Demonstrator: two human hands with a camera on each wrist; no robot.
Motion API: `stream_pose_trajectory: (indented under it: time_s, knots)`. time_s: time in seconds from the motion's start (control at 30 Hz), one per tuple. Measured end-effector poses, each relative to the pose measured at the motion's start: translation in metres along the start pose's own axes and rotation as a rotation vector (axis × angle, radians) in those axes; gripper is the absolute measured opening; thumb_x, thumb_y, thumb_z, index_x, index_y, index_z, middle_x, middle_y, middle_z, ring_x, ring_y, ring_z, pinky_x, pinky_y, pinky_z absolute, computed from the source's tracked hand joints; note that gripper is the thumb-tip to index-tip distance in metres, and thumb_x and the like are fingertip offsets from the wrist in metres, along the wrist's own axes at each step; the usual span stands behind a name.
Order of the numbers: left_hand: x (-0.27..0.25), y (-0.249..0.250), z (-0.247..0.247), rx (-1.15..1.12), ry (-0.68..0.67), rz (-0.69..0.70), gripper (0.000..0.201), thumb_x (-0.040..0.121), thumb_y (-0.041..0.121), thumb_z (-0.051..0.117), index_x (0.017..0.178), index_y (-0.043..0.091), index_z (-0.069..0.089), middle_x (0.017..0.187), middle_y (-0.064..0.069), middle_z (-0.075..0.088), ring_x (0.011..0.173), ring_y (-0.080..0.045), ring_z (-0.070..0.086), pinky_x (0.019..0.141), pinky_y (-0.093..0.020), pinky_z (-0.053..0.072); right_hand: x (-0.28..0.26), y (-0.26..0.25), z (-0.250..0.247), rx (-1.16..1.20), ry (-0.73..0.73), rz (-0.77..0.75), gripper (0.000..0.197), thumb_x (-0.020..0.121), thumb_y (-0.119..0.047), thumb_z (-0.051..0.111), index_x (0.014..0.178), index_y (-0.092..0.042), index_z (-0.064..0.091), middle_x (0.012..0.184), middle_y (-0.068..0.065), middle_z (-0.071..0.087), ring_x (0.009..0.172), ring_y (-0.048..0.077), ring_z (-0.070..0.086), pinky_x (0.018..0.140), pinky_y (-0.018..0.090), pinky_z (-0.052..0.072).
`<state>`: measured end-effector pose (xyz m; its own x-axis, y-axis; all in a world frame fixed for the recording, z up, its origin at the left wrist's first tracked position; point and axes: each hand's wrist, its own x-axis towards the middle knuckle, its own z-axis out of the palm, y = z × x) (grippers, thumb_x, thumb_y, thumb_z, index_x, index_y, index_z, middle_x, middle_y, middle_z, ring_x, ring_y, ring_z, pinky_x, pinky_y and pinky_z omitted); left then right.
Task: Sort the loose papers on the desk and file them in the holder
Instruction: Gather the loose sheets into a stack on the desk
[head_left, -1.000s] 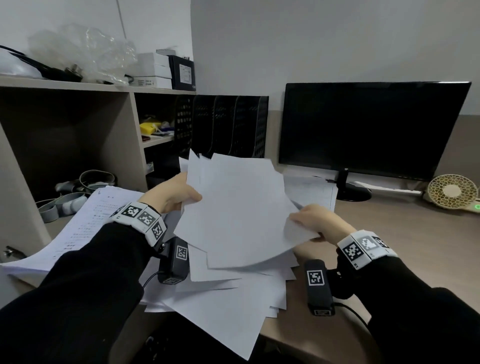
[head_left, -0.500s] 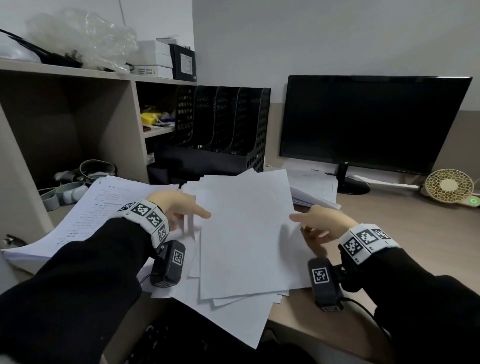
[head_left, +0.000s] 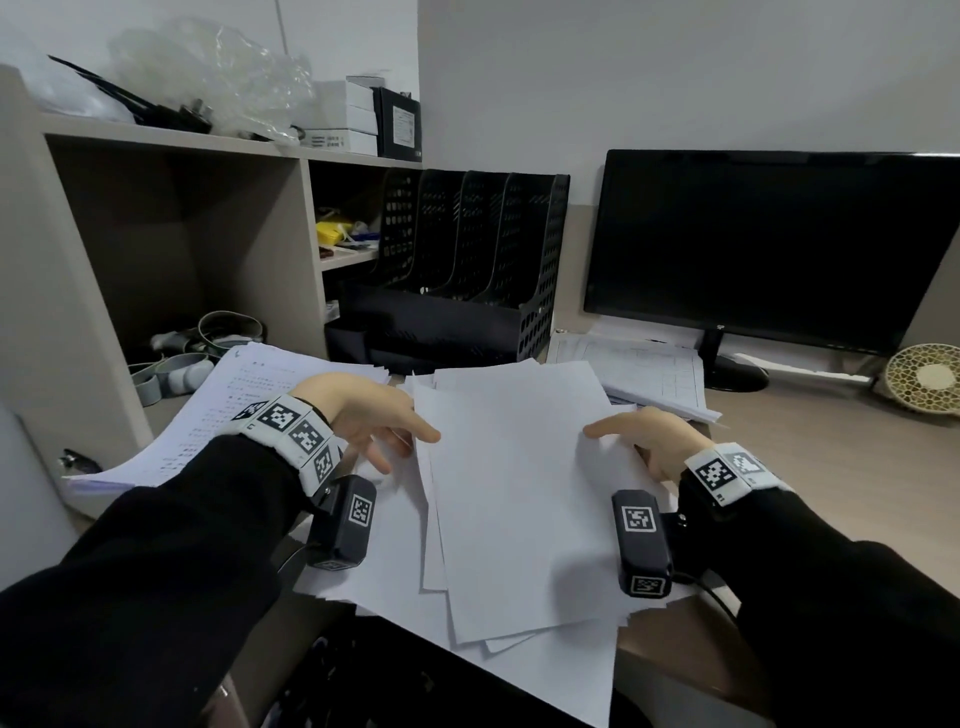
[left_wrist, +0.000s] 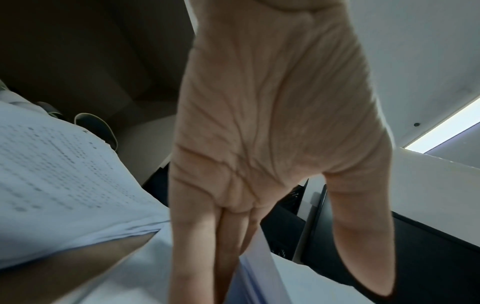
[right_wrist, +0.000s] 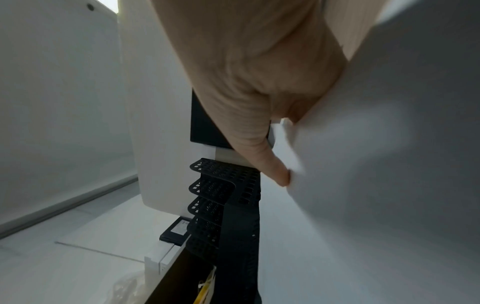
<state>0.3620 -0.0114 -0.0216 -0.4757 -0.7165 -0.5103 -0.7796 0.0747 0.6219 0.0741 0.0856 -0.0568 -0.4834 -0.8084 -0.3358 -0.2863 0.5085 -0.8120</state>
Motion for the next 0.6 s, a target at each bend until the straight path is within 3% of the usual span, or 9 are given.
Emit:
stream_pose_trajectory:
  time_s: [0.1, 0.17, 0.2, 0.23, 0.3, 0.37, 0.43, 0.5, 0.6]
  knots:
    - [-0.004, -0.005, 0.001, -0.076, -0.028, 0.029, 0.035, 0.094, 0.02, 0.059, 0.127, 0.009, 0.054, 0.127, -0.003, 0.063, 0.109, -0.014, 0.064, 0.084, -0.033, 0.057, -0.009, -0.003, 0.0, -0.047, 0.005, 0.012, 0.032, 0.074, -0.029, 0.08, 0.091, -0.008, 0.062, 0.112, 0.011, 0.061, 0.095, 0.029, 0.058, 0.068, 0.031, 0.045]
    - [-0.009, -0.005, 0.004, -0.089, -0.073, 0.06, 0.027, 0.096, 0.017, 0.055, 0.123, 0.011, 0.056, 0.122, 0.001, 0.065, 0.094, -0.009, 0.068, 0.089, -0.034, 0.056, -0.015, -0.004, 0.0, -0.078, -0.037, 0.015, 0.035, 0.078, -0.026, 0.077, 0.103, -0.007, 0.062, 0.123, 0.005, 0.057, 0.11, 0.025, 0.054, 0.086, 0.034, 0.047]
    - [-0.012, -0.005, 0.006, -0.091, -0.105, 0.075, 0.025, 0.098, 0.016, 0.053, 0.122, 0.014, 0.056, 0.122, 0.003, 0.065, 0.096, -0.01, 0.068, 0.09, -0.034, 0.055, -0.021, -0.006, 0.001, -0.087, -0.063, 0.012, 0.035, 0.081, -0.023, 0.074, 0.109, -0.006, 0.06, 0.123, 0.0, 0.054, 0.112, 0.021, 0.051, 0.092, 0.031, 0.042]
    - [-0.015, -0.004, 0.008, -0.087, -0.138, 0.09, 0.026, 0.098, 0.016, 0.051, 0.124, 0.018, 0.055, 0.124, 0.003, 0.065, 0.103, -0.013, 0.067, 0.091, -0.034, 0.055, -0.024, -0.006, 0.003, -0.126, -0.065, -0.006, 0.033, 0.083, -0.02, 0.072, 0.109, -0.005, 0.059, 0.118, -0.002, 0.051, 0.106, 0.019, 0.048, 0.088, 0.028, 0.038]
    - [-0.019, -0.003, 0.012, -0.089, -0.162, 0.097, 0.028, 0.099, 0.018, 0.05, 0.126, 0.021, 0.054, 0.127, 0.002, 0.064, 0.109, -0.02, 0.066, 0.089, -0.034, 0.055, -0.024, -0.007, 0.008, -0.298, 0.01, -0.04, 0.035, 0.082, -0.019, 0.073, 0.11, -0.002, 0.06, 0.107, 0.007, 0.052, 0.089, 0.021, 0.05, 0.073, 0.027, 0.039]
    - [-0.018, -0.003, 0.012, -0.081, -0.081, 0.061, 0.021, 0.098, 0.022, 0.053, 0.118, 0.017, 0.056, 0.118, 0.002, 0.066, 0.094, -0.019, 0.069, 0.083, -0.033, 0.056, -0.027, -0.008, 0.012, -0.42, 0.046, -0.044, 0.042, 0.08, -0.018, 0.074, 0.115, 0.001, 0.06, 0.104, 0.011, 0.057, 0.092, 0.026, 0.055, 0.073, 0.028, 0.042]
    - [-0.008, -0.006, 0.01, -0.049, 0.089, -0.029, 0.017, 0.095, 0.027, 0.057, 0.105, 0.013, 0.055, 0.092, 0.001, 0.06, 0.069, -0.015, 0.057, 0.071, -0.029, 0.054, -0.03, -0.009, 0.013, -0.485, 0.069, -0.061, 0.039, 0.081, -0.016, 0.071, 0.114, 0.0, 0.059, 0.101, 0.011, 0.056, 0.095, 0.026, 0.055, 0.074, 0.028, 0.042]
    - [-0.002, -0.009, 0.009, -0.007, 0.203, -0.141, 0.031, 0.085, 0.035, 0.066, 0.102, 0.012, 0.053, 0.077, -0.003, 0.043, 0.057, -0.016, 0.04, 0.062, -0.029, 0.047, -0.033, -0.011, 0.012, -0.484, 0.075, -0.074, 0.033, 0.084, -0.014, 0.068, 0.112, -0.001, 0.057, 0.102, 0.011, 0.054, 0.092, 0.025, 0.051, 0.072, 0.027, 0.04]
    - [0.019, -0.02, 0.006, -0.057, 0.228, -0.238, 0.071, 0.056, 0.045, 0.079, 0.116, 0.017, 0.052, 0.084, -0.005, 0.038, 0.059, -0.019, 0.036, 0.06, -0.03, 0.043, -0.034, -0.014, 0.013, -0.456, 0.07, -0.073, 0.043, 0.084, -0.014, 0.069, 0.121, 0.004, 0.056, 0.104, 0.012, 0.053, 0.092, 0.027, 0.051, 0.075, 0.029, 0.042]
